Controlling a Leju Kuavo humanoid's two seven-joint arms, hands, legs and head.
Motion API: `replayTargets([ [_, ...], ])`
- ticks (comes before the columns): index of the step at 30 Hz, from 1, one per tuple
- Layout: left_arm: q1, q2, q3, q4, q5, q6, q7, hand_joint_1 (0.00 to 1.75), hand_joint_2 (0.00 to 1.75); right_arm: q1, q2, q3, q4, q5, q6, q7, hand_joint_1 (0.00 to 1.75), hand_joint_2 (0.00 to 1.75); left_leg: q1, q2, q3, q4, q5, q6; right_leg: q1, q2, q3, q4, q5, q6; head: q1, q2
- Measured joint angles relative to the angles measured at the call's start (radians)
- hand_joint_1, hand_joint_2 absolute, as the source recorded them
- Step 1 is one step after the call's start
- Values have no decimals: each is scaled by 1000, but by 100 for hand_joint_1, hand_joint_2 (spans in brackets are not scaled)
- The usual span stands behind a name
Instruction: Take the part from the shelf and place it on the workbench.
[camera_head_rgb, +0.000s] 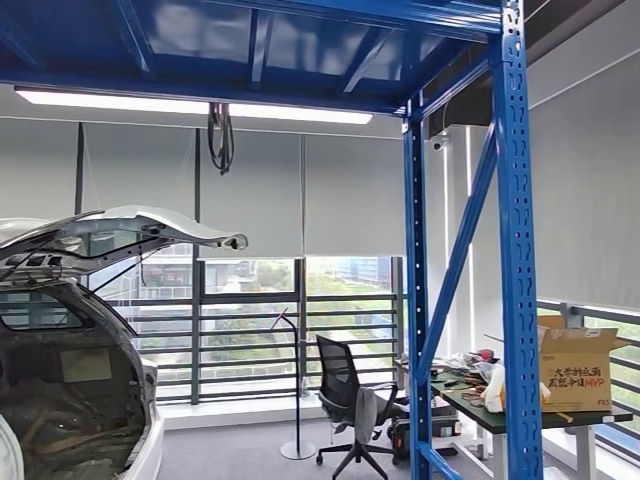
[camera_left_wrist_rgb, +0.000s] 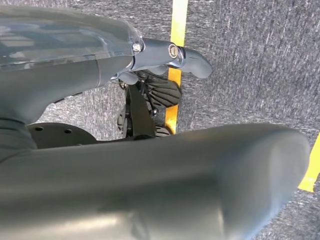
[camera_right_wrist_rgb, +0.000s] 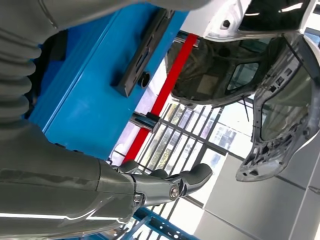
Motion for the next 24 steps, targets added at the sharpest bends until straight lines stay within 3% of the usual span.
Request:
replayTargets([
  [3, -1, 0, 1, 0, -9, -1, -3, 0, 0, 1, -13, 0, -5, 11, 3, -8, 0, 175, 6, 1, 24, -38, 19, 11, -1, -3, 3, 11, -12, 8, 0, 0],
  [6, -2, 0, 4, 0, -15, -1, -3, 0, 0, 2, -27, 1, -7, 20, 4, -11, 0, 175, 12, -2, 42, -58, 28, 14, -5, -6, -63, 156, -84, 19, 0, 0],
  [8, 0, 0, 6, 0, -17, -1, -2, 0, 0, 6, -31, 2, -6, 21, 4, -11, 0, 175, 15, -10, 45, -57, 25, 10, -12, -6, -107, 238, -103, 30, 0, 0],
  [9, 1, 0, 8, 0, -18, -1, -2, 0, 0, 7, -32, 2, -6, 22, 5, -11, 0, 175, 18, -16, 48, -56, 22, 5, -16, -6, -104, 227, -84, 38, 0, 0],
  [12, 0, 0, 10, 0, -20, -1, -2, 0, 0, 8, -36, 3, -5, 22, 5, -11, 0, 175, 29, -39, 57, -45, 5, -21, -31, 17, -16, 49, 7, 61, 0, -1],
  [13, -2, 1, 11, 0, -20, -1, -2, 0, 0, 9, -38, 3, -4, 23, 6, -10, 0, 175, 31, -46, 56, -40, 0, -29, -33, 28, 5, 9, 17, 58, 0, -1],
  [15, -3, 2, 12, 0, -22, -1, -2, 0, 0, 11, -40, 4, -5, 25, 7, -11, 0, 175, 33, -59, 49, -37, -1, -40, -28, 37, 13, -7, 9, 37, 2, -1],
  [17, 0, 0, 13, 2, -28, -5, -1, 0, 0, 12, -41, 6, -10, 27, 8, -11, 0, 87, 37, -62, 46, -35, -4, -46, -24, 22, 13, -5, 5, 14, 3, -1],
  [19, -2, -2, 13, 3, -35, -10, -2, 0, 0, 12, -45, 7, -14, 30, 8, -11, 0, 0, 36, -35, 21, 18, -33, -46, -19, 6, 17, -7, 2, -2, 3, -1],
  [22, -7, -3, 16, 3, -41, -17, -5, 0, 0, 12, -49, 9, -16, 38, 7, -7, 0, 0, 25, -2, -86, 220, -112, -34, -5, -15, 20, -7, -4, -15, 3, -1],
  [23, -7, -3, 17, 3, -42, -19, -6, 0, 0, 12, -49, 11, -16, 41, 6, -4, 0, 0, 20, 0, -114, 264, -117, -27, 0, -21, 22, -7, -6, -18, 3, -1],
  [24, -6, -4, 17, 3, -42, -20, -7, 0, 0, 12, -49, 14, -16, 44, 5, -2, 0, 0, 15, 0, -124, 271, -103, -20, 4, -24, 24, -7, -8, -21, 3, -1],
])
